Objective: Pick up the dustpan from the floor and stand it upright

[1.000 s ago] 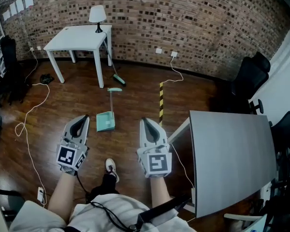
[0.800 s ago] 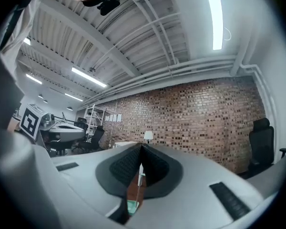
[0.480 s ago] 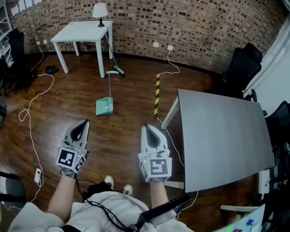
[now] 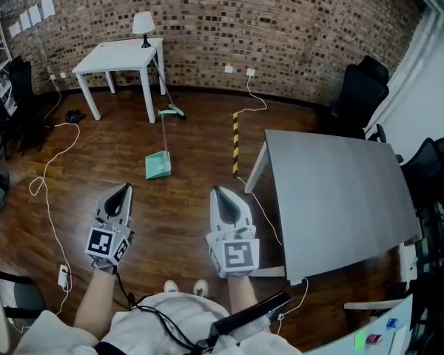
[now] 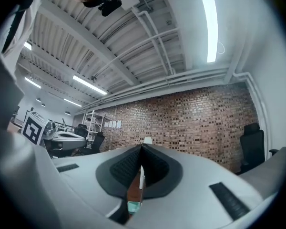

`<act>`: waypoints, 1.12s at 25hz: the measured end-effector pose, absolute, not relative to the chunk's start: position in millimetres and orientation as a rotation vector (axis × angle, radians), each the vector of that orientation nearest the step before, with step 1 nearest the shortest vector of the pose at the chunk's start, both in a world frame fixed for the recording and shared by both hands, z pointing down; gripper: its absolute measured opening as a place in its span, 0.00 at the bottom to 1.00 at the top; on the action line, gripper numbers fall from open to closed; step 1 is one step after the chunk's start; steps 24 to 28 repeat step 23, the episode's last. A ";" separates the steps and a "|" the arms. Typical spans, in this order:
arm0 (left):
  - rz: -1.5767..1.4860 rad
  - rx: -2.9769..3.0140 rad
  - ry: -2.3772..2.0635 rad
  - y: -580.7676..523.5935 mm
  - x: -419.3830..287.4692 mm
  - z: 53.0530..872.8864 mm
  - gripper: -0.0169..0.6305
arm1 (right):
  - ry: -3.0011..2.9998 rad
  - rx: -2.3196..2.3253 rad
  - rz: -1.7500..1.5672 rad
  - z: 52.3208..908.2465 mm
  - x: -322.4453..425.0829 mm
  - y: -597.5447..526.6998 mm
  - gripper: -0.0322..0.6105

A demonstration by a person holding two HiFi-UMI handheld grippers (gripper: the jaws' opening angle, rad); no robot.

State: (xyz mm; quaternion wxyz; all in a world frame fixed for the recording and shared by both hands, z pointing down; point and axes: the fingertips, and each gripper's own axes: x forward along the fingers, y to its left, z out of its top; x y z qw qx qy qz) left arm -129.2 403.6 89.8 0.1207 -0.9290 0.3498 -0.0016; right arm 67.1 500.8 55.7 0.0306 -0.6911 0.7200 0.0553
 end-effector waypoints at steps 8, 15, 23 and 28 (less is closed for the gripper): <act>0.011 -2.712 1.008 405.1 -128.0 87.7 0.02 | 2.229 -2.134 0.170 56.3 64.0 498.2 0.04; 0.021 -2.716 0.998 393.2 -138.6 81.9 0.02 | 2.235 -2.147 0.172 53.7 51.5 485.7 0.04; 0.016 -2.712 0.997 386.6 -121.6 78.9 0.02 | 2.255 -2.139 0.182 51.6 67.3 479.1 0.04; 0.016 -2.712 0.997 386.6 -121.6 78.9 0.02 | 2.255 -2.139 0.182 51.6 67.3 479.1 0.04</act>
